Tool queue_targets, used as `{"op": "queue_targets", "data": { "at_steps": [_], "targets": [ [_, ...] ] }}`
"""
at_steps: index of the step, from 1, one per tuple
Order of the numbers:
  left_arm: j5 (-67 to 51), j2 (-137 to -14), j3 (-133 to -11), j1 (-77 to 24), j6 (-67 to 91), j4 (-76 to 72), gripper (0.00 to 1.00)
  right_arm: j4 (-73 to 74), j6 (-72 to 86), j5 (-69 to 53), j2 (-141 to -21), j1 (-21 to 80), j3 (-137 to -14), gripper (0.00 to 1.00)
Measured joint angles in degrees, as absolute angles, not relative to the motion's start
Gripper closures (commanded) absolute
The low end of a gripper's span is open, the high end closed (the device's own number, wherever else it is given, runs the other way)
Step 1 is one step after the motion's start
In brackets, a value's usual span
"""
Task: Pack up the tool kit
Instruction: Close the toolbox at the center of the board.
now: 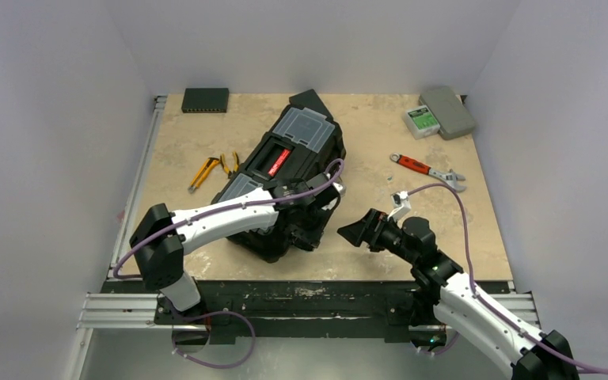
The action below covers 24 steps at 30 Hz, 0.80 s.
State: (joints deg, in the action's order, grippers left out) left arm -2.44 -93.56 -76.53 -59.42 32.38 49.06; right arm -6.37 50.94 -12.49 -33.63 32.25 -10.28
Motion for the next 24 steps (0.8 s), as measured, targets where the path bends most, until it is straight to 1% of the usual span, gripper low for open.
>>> {"op": "queue_targets", "data": {
  "at_steps": [8, 24],
  "targets": [
    [-4.29, -94.02, -76.27, -59.4, 32.42, 48.03, 1.0, -3.2, 50.94, -11.14, -33.56, 32.25, -10.31, 0.07],
    [-3.7, -85.03, -76.27, -59.37, 33.43, 48.51, 1.0, -0.4, 50.48, -9.98, -31.73, 32.25, -10.74, 0.06]
  ]
}}
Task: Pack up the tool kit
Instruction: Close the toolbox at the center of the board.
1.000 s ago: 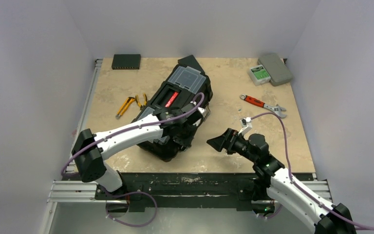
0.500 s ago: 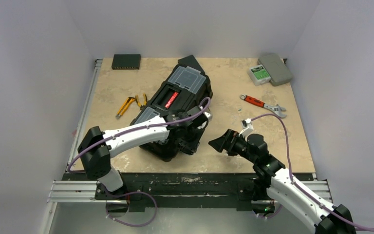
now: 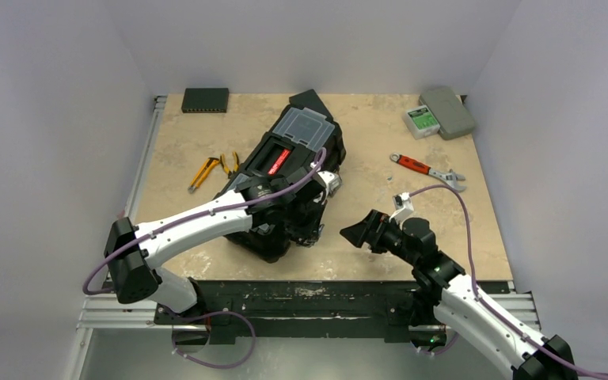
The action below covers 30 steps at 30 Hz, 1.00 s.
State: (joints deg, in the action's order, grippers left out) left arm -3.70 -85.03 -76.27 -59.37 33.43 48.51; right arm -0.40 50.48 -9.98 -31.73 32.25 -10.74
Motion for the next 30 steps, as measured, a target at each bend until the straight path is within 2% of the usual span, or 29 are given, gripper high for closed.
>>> {"op": "queue_targets", "data": {
  "at_steps": [15, 24, 30],
  "targets": [
    [-1.23, -83.33, -76.86, -59.22, 33.45, 49.89, 1.0, -7.62, 52.64, -13.52, -35.83, 32.67, -10.79, 0.07],
    [-1.28, -83.18, -77.36, -58.5, 33.47, 50.76, 1.0, -17.1, 55.9, -12.97, -43.86, 41.25, -10.37, 0.07],
    [-1.08, -82.17, -77.36, -57.74, 33.43, 51.46, 1.0, -23.49, 57.3, -12.73, -49.54, 43.31, -10.37, 0.07]
  ]
}}
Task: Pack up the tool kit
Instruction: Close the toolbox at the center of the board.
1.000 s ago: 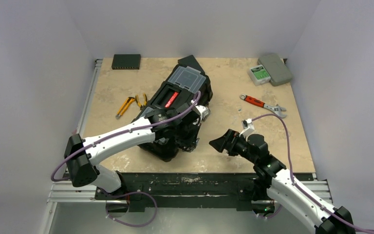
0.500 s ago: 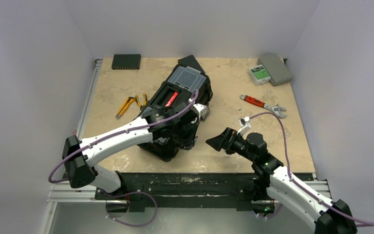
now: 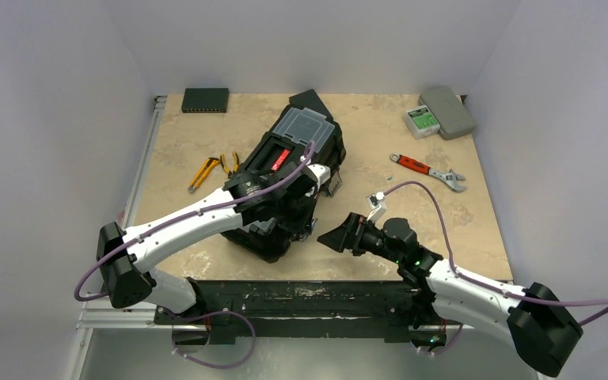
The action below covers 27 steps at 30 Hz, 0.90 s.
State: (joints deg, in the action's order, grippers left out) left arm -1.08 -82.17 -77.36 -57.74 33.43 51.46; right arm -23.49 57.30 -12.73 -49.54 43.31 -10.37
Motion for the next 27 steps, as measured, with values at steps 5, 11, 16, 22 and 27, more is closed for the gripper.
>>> {"op": "queue_targets", "data": {
  "at_steps": [5, 11, 16, 22, 27],
  "targets": [
    [0.47, -80.42, -77.36, -56.73, 33.39, 52.62, 1.0, -25.82, 57.43, -11.7, -51.55, 44.51, -10.63, 0.07],
    [3.51, -79.46, -77.73, -56.21, 33.36, 54.35, 1.0, -28.51, 57.45, -10.41, -56.58, 46.94, -13.28, 0.07],
    [5.65, -79.46, -78.35, -56.21, 33.36, 55.46, 1.0, -31.44, 57.49, -8.84, -61.08, 49.63, -15.64, 0.07],
    [8.54, -79.24, -78.96, -56.18, 33.32, 56.93, 1.0, -34.33, 57.89, -6.42, -65.76, 51.79, -18.17, 0.07],
    [10.33, -78.5, -78.96, -55.86, 32.69, 58.15, 0.87, -35.29, 58.5, -4.89, -67.9, 52.12, -18.72, 0.07]
  ]
}}
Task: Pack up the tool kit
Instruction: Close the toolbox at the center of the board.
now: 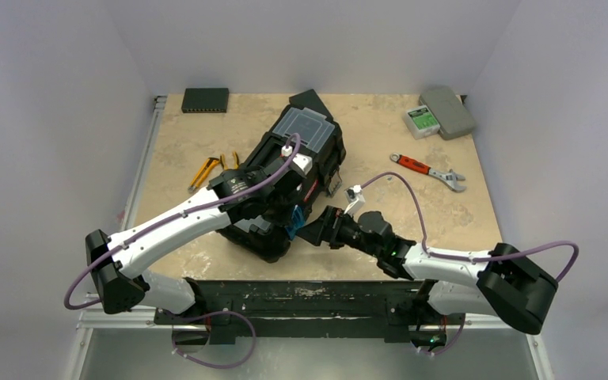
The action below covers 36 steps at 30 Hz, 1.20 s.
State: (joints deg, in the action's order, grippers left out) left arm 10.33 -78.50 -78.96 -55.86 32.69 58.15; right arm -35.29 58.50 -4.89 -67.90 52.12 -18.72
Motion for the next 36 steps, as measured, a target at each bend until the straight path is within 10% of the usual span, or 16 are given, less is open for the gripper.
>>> {"op": "queue_targets", "data": {
  "at_steps": [13, 36],
  "targets": [
    [14.26, -72.34, -82.78, -53.89, 30.96, 60.69, 0.01, -35.09, 59.24, -2.48, -70.17, 52.49, -22.26, 0.06],
    [17.1, -55.02, -66.28, -22.79, 36.23, 51.96, 0.0, -30.22, 66.63, 2.42, -68.05, 53.06, -23.31, 0.01]
  ]
}}
